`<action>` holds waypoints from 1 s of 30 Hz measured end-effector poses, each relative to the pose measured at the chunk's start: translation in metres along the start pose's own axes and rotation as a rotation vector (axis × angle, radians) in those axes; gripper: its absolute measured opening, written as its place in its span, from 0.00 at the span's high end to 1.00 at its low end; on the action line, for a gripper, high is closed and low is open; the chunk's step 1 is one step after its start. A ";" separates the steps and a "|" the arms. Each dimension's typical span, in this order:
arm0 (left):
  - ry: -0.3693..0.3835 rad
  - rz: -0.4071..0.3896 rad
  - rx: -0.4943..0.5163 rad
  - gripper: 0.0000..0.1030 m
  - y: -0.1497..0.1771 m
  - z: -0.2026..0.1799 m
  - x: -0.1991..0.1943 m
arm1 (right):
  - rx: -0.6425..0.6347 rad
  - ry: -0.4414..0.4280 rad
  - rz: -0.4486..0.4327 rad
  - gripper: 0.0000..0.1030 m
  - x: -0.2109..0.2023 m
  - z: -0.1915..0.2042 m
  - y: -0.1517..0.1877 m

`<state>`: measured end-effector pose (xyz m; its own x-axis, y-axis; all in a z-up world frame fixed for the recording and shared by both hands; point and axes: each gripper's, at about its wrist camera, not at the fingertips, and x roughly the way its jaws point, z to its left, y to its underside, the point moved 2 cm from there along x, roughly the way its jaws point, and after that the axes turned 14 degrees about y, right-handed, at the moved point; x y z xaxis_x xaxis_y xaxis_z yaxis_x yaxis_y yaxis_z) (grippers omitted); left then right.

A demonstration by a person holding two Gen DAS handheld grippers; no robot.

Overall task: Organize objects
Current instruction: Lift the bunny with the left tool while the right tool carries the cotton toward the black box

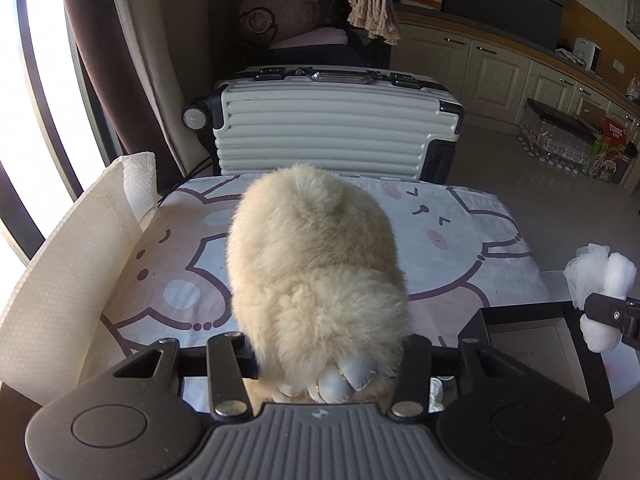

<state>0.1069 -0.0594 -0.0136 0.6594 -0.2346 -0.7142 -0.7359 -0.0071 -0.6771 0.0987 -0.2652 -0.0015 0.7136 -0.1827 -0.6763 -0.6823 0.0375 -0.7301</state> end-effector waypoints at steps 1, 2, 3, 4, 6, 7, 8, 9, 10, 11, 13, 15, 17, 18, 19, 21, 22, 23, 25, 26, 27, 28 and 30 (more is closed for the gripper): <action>0.005 0.000 0.003 0.53 -0.001 -0.004 0.002 | 0.003 0.006 0.001 0.72 0.000 -0.004 0.000; 0.009 0.000 0.004 0.53 -0.001 -0.007 0.002 | 0.007 0.013 0.001 0.72 0.001 -0.009 0.000; 0.014 0.001 0.005 0.53 -0.001 -0.011 0.004 | 0.011 0.020 0.000 0.72 0.001 -0.013 0.001; 0.020 0.003 0.008 0.53 -0.001 -0.014 0.006 | 0.016 0.027 -0.002 0.72 0.000 -0.017 0.001; 0.031 0.007 0.013 0.53 -0.001 -0.021 0.008 | 0.025 0.039 -0.004 0.72 0.000 -0.025 0.002; 0.035 0.007 0.014 0.53 -0.001 -0.024 0.009 | 0.029 0.044 -0.004 0.71 0.000 -0.028 0.002; 0.039 0.007 0.015 0.53 -0.001 -0.027 0.010 | 0.031 0.050 -0.004 0.72 -0.001 -0.032 0.003; 0.045 0.006 0.016 0.53 -0.001 -0.030 0.011 | 0.034 0.055 -0.004 0.72 -0.001 -0.035 0.003; 0.049 0.005 0.017 0.53 -0.001 -0.033 0.011 | 0.036 0.060 -0.003 0.72 -0.001 -0.038 0.004; 0.054 0.005 0.019 0.53 -0.001 -0.036 0.012 | 0.039 0.063 -0.003 0.72 -0.001 -0.041 0.004; 0.063 0.005 0.024 0.53 -0.001 -0.042 0.013 | 0.043 0.068 -0.003 0.72 -0.002 -0.047 0.005; 0.073 0.005 0.027 0.53 -0.001 -0.048 0.014 | 0.048 0.076 -0.003 0.72 -0.001 -0.052 0.006; 0.082 0.006 0.030 0.53 -0.001 -0.053 0.015 | 0.055 0.080 -0.003 0.72 -0.002 -0.057 0.006; 0.085 0.007 0.032 0.53 -0.001 -0.056 0.016 | 0.057 0.083 -0.002 0.72 -0.002 -0.059 0.006; 0.088 0.007 0.034 0.53 0.000 -0.059 0.016 | 0.059 0.086 -0.002 0.72 -0.001 -0.061 0.007; 0.091 0.007 0.035 0.53 0.000 -0.063 0.018 | 0.061 0.090 -0.002 0.72 -0.001 -0.065 0.007; 0.094 0.007 0.034 0.53 0.000 -0.066 0.019 | 0.062 0.093 -0.001 0.72 -0.001 -0.067 0.007; 0.098 0.007 0.033 0.53 0.001 -0.068 0.019 | 0.062 0.096 0.000 0.72 0.000 -0.068 0.008; 0.109 0.008 0.028 0.53 0.001 -0.073 0.020 | 0.064 0.101 0.003 0.72 0.001 -0.071 0.009; 0.116 0.009 0.025 0.53 0.001 -0.075 0.020 | 0.065 0.103 0.003 0.72 0.001 -0.073 0.009; 0.121 0.010 0.023 0.53 0.001 -0.077 0.021 | 0.069 0.104 0.004 0.72 0.002 -0.075 0.009; 0.125 0.010 0.024 0.53 0.001 -0.080 0.022 | 0.071 0.104 0.006 0.72 0.003 -0.077 0.010; 0.134 0.010 0.030 0.53 0.001 -0.086 0.023 | 0.073 0.107 0.007 0.72 0.003 -0.080 0.011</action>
<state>0.1081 -0.1485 -0.0157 0.6242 -0.3622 -0.6922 -0.7361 0.0243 -0.6765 0.0806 -0.3436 -0.0033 0.6851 -0.2856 -0.6702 -0.6712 0.1102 -0.7331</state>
